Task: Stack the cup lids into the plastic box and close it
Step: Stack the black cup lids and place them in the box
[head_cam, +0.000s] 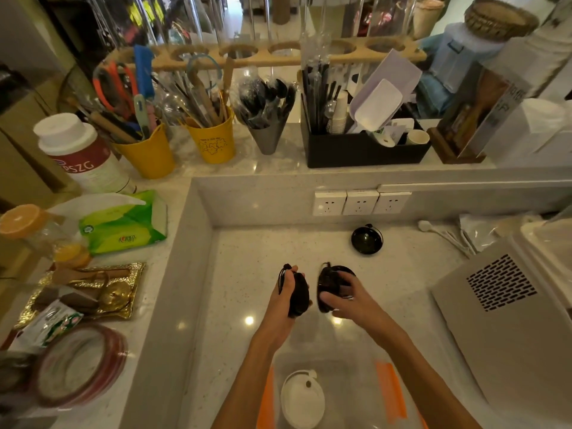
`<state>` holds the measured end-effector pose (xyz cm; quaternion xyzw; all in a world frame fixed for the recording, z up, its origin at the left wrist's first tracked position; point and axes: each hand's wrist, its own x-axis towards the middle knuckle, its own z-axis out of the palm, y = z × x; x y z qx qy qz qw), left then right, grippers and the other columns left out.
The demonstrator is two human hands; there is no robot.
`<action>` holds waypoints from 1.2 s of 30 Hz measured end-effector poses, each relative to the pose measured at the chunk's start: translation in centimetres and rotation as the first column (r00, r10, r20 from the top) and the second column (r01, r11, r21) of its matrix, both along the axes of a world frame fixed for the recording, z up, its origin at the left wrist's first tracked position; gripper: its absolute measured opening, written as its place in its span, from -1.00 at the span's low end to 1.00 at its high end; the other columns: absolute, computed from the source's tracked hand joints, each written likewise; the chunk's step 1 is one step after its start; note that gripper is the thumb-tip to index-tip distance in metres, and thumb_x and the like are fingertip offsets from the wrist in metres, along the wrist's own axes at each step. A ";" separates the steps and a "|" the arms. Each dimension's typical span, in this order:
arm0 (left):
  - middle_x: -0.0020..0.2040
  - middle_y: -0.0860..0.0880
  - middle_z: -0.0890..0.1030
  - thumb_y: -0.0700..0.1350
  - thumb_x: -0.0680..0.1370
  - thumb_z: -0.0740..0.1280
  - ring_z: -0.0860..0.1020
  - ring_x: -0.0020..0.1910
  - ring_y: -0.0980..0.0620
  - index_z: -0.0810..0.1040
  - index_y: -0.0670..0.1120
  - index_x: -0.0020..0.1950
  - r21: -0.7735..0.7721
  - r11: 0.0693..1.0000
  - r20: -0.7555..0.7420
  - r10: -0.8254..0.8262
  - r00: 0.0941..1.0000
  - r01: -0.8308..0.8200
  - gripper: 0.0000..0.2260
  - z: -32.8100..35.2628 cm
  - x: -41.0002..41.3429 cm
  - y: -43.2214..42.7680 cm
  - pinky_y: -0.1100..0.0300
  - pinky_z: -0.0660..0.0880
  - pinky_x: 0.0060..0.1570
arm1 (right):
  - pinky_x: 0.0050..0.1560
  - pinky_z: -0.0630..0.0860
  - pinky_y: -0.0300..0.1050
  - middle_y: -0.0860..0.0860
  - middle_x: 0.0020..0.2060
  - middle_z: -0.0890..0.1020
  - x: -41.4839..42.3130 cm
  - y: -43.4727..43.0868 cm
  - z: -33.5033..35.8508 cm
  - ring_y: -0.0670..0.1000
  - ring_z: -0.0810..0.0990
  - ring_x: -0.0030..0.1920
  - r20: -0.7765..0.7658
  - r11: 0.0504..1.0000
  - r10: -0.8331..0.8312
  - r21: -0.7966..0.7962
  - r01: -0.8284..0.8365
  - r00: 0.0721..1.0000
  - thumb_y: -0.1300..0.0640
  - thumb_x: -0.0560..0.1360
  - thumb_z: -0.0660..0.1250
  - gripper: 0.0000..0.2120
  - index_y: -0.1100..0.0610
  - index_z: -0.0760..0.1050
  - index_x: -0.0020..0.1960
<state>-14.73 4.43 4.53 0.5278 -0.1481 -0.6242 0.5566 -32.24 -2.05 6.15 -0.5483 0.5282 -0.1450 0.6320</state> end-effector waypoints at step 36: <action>0.17 -0.17 0.58 0.25 0.42 0.47 0.55 0.16 -0.16 0.57 -0.02 0.16 0.026 0.992 -0.368 0.123 0.922 -0.122 -0.53 -2.5 4.4 2.4 -0.13 0.53 0.08 | 0.45 0.29 0.16 0.08 0.52 0.25 0.7 -5.4 -7.7 0.20 0.12 0.53 -0.807 0.822 0.230 -0.139 -0.552 0.544 0.16 0.55 0.29 -0.38 0.03 0.13 0.55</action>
